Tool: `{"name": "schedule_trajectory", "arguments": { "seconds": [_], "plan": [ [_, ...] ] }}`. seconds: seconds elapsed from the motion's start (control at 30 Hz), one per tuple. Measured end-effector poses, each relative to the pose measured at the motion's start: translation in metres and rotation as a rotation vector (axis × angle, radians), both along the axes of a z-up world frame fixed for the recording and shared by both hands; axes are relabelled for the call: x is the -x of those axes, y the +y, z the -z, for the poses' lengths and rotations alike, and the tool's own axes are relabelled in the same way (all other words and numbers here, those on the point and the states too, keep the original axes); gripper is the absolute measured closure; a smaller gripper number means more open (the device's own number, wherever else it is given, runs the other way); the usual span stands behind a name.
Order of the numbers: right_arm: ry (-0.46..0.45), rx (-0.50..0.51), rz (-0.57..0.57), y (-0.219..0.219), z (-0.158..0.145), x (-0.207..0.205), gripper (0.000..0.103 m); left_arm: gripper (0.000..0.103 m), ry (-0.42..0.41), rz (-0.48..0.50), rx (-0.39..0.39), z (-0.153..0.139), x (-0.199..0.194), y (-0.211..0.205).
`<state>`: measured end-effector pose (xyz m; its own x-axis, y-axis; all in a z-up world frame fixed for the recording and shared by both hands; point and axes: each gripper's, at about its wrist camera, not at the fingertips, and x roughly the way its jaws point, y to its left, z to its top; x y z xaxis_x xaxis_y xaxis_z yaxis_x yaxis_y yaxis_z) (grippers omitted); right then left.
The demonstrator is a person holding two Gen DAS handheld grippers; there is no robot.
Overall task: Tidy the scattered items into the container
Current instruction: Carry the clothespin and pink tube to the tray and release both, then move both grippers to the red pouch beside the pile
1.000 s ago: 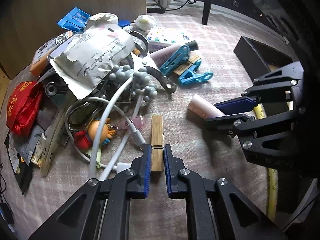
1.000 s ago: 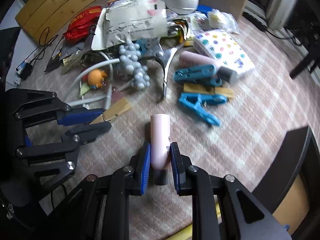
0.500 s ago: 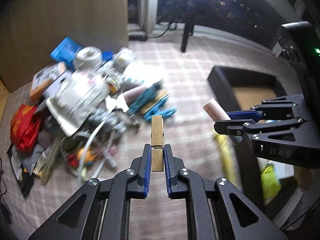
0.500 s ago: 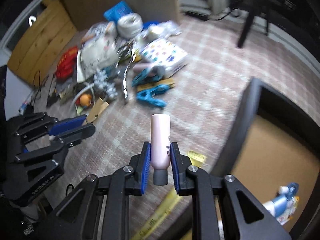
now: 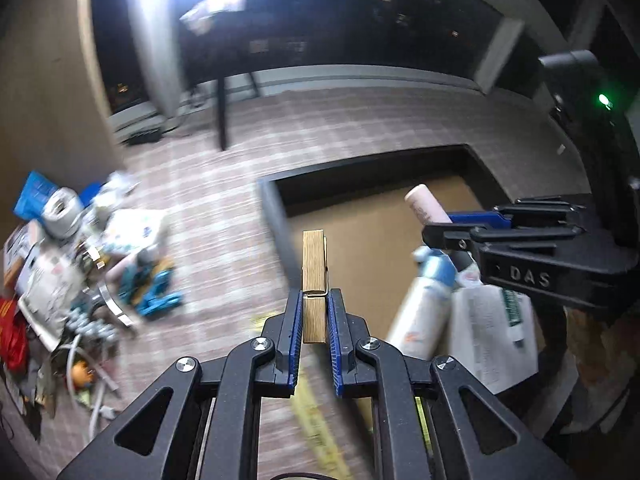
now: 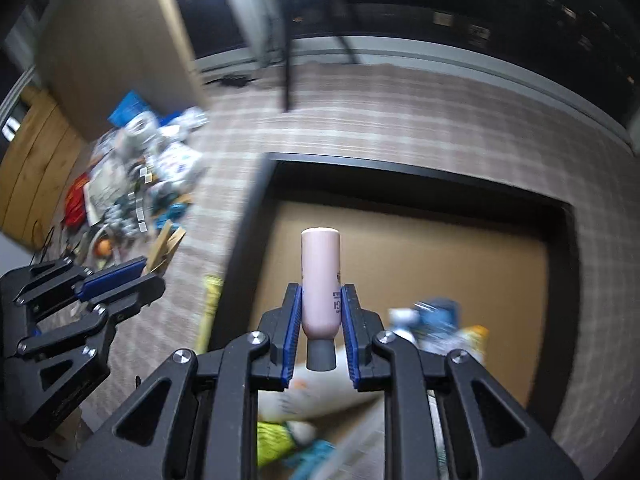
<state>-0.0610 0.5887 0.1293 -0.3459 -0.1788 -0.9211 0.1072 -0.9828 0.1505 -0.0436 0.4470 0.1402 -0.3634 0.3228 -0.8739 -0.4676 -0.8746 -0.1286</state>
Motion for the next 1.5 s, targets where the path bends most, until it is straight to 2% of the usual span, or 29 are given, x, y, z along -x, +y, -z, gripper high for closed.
{"name": "schedule_trajectory", "arguments": {
  "seconds": [0.17, 0.2, 0.23, 0.27, 0.3, 0.37, 0.47, 0.57, 0.83, 1.03, 1.2, 1.3, 1.4, 1.5],
  "plan": [
    [-0.003, -0.014, 0.089, 0.041, -0.002, -0.012, 0.083, 0.092, 0.000, 0.090, -0.005, -0.003, -0.014, 0.040],
    [-0.003, -0.015, 0.103, 0.048, -0.002, -0.014, 0.083, 0.085, 0.004, 0.108, -0.008, -0.005, -0.018, 0.046],
    [0.000, -0.016, 0.109, 0.053, -0.003, -0.016, 0.083, 0.073, 0.008, 0.123, -0.005, -0.006, -0.021, 0.052],
    [0.006, -0.015, 0.110, 0.056, -0.004, -0.019, 0.083, 0.044, 0.017, 0.137, -0.001, -0.008, -0.025, 0.057],
    [0.011, -0.017, 0.114, 0.059, -0.005, -0.021, 0.081, 0.036, 0.037, 0.143, -0.001, -0.011, -0.030, 0.060],
    [0.015, -0.019, 0.136, 0.064, -0.007, -0.025, 0.070, 0.039, 0.071, 0.140, 0.023, -0.014, -0.037, 0.061],
    [0.020, -0.006, 0.152, 0.067, -0.009, -0.029, 0.070, 0.045, 0.072, 0.117, 0.048, -0.014, -0.040, 0.055],
    [0.019, 0.011, 0.154, 0.064, -0.011, -0.031, 0.070, 0.046, 0.071, 0.072, 0.060, -0.016, -0.039, 0.037],
    [0.034, 0.038, 0.122, 0.030, -0.026, -0.038, 0.070, 0.046, 0.093, -0.034, 0.085, -0.028, -0.031, -0.041],
    [0.053, 0.073, 0.091, -0.017, -0.044, -0.038, 0.070, 0.046, 0.087, -0.164, 0.099, -0.030, -0.020, -0.130],
    [0.059, 0.094, 0.028, -0.076, -0.054, -0.032, 0.069, 0.046, 0.088, -0.297, 0.112, -0.028, -0.008, -0.221],
    [0.064, 0.111, -0.018, -0.117, -0.058, -0.025, 0.069, 0.046, 0.093, -0.365, 0.137, -0.025, -0.001, -0.277],
    [0.088, 0.068, -0.071, -0.166, -0.060, -0.017, 0.069, 0.046, 0.083, -0.415, 0.160, -0.020, 0.011, -0.331],
    [0.080, 0.119, -0.120, -0.216, -0.058, -0.008, 0.069, 0.046, 0.072, -0.471, 0.168, -0.013, 0.024, -0.384]
  ]
}}
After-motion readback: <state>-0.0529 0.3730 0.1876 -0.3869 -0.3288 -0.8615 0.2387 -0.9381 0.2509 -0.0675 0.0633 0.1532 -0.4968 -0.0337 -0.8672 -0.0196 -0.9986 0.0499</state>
